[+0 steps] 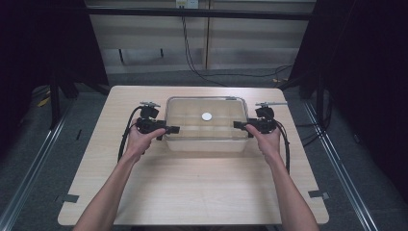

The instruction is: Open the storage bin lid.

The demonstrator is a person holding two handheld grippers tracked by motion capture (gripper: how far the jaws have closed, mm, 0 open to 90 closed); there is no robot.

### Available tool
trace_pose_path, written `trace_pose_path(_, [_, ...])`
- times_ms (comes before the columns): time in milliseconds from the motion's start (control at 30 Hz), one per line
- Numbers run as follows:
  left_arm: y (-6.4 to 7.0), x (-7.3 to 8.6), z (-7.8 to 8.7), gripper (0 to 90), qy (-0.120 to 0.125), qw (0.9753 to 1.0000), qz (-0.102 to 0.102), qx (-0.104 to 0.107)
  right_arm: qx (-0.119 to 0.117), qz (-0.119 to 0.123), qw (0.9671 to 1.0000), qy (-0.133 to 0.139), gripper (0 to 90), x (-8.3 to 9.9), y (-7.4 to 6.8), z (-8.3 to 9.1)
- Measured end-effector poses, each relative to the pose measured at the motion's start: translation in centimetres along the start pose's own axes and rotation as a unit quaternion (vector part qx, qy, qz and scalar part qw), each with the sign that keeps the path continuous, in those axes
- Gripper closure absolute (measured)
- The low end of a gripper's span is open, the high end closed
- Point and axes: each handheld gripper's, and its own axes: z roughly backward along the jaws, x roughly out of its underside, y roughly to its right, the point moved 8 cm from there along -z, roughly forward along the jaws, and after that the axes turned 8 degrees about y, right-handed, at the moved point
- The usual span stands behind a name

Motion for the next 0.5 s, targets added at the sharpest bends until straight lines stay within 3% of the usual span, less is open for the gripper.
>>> trace_pose_path(167, [0.0,0.0,0.3,27.0,0.008,0.9999,-0.009,-0.004,-0.008,-0.001,1.0,-0.001,28.5,0.1,0.1,0.4])
trace_pose_path(200, [0.1,0.0,0.4,28.4,0.014,0.9997,-0.015,-0.009,-0.01,-0.001,0.9999,0.003,33.4,0.2,0.3,0.7])
trace_pose_path(267, [0.1,-0.1,0.5,29.3,0.016,0.9997,-0.019,-0.01,-0.014,-0.003,0.9999,0.009,34.4,0.2,0.3,0.9])
trace_pose_path(300, [0.1,-0.1,0.5,29.4,0.019,0.9995,-0.021,-0.008,-0.017,-0.003,0.9996,0.024,39.6,0.0,0.3,1.2])
trace_pose_path(500, [-0.1,-0.1,0.9,36.5,0.041,0.9991,-0.012,-0.001,-0.046,-0.015,0.9978,0.045,45.1,-0.2,0.1,1.8])
